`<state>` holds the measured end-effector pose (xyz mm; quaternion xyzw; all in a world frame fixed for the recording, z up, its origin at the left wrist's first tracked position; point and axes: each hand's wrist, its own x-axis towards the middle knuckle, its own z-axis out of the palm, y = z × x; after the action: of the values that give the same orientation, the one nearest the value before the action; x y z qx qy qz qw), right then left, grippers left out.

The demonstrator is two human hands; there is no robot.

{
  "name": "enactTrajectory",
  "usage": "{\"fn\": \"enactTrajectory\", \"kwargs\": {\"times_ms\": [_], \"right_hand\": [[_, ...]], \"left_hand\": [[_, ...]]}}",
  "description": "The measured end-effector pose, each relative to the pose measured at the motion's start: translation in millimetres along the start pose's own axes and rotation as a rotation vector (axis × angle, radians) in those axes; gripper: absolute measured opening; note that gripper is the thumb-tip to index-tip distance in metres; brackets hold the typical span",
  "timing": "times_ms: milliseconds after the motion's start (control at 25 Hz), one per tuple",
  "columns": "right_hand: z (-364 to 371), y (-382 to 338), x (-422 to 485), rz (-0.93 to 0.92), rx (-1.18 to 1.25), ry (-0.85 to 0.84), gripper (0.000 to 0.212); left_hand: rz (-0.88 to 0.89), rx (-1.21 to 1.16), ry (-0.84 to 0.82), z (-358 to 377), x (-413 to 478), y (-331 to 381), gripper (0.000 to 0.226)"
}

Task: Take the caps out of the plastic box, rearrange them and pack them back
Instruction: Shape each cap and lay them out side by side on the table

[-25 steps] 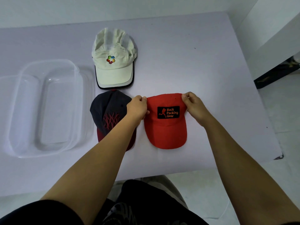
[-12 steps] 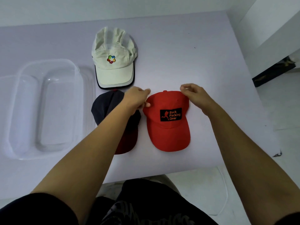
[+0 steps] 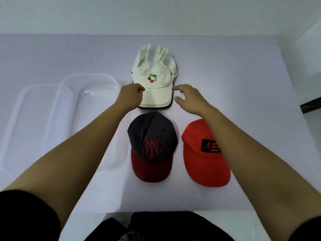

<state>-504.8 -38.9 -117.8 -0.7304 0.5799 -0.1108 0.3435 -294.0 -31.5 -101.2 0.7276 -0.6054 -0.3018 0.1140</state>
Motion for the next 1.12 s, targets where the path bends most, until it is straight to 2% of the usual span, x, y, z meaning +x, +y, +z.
{"fn": "enactTrajectory", "kwargs": {"times_ms": [80,240,320,400,480,600,680,760,880,1000,1120], "right_hand": [[23.1,-9.9,19.8,0.001,-0.074,-0.088,0.062],[46.0,-12.5,42.4,0.030,-0.235,-0.221,0.097],[47.8,-9.9,45.7,-0.002,-0.323,-0.243,0.104],[49.2,-7.6,49.3,-0.044,-0.392,-0.237,0.095],[48.5,-7.0,49.2,-0.054,-0.407,-0.239,0.081],[44.3,-14.4,43.5,-0.088,-0.373,-0.162,0.068],[38.3,-23.6,39.8,-0.091,-0.354,-0.006,0.073],[28.6,-32.5,37.4,-0.015,-0.339,0.170,0.083],[15.0,-49.3,26.1,0.001,-0.279,0.302,0.078],[5.8,-60.1,8.4,-0.127,-0.189,0.387,0.074],[-1.7,-70.7,-8.3,-0.174,0.050,0.423,0.076]], "left_hand": [[0.062,0.141,-0.097,1.7,9.8,-11.3,0.046],[0.135,0.242,-0.316,5.7,25.8,-29.7,0.092],[0.188,0.248,-0.393,9.6,31.3,-32.5,0.102],[0.222,0.284,-0.435,16.2,36.5,-34.0,0.105],[0.232,0.346,-0.362,25.3,40.6,-33.8,0.101],[0.259,0.402,-0.129,30.0,40.2,-25.7,0.077],[0.310,0.399,-0.021,28.3,34.6,-19.2,0.070],[0.407,0.349,0.059,24.6,23.4,-12.5,0.070],[0.476,0.145,0.087,12.0,8.5,0.4,0.071],[0.342,-0.097,0.137,-6.3,-6.2,13.2,0.080],[0.350,-0.346,0.146,-15.8,-29.2,23.9,0.078]]}}
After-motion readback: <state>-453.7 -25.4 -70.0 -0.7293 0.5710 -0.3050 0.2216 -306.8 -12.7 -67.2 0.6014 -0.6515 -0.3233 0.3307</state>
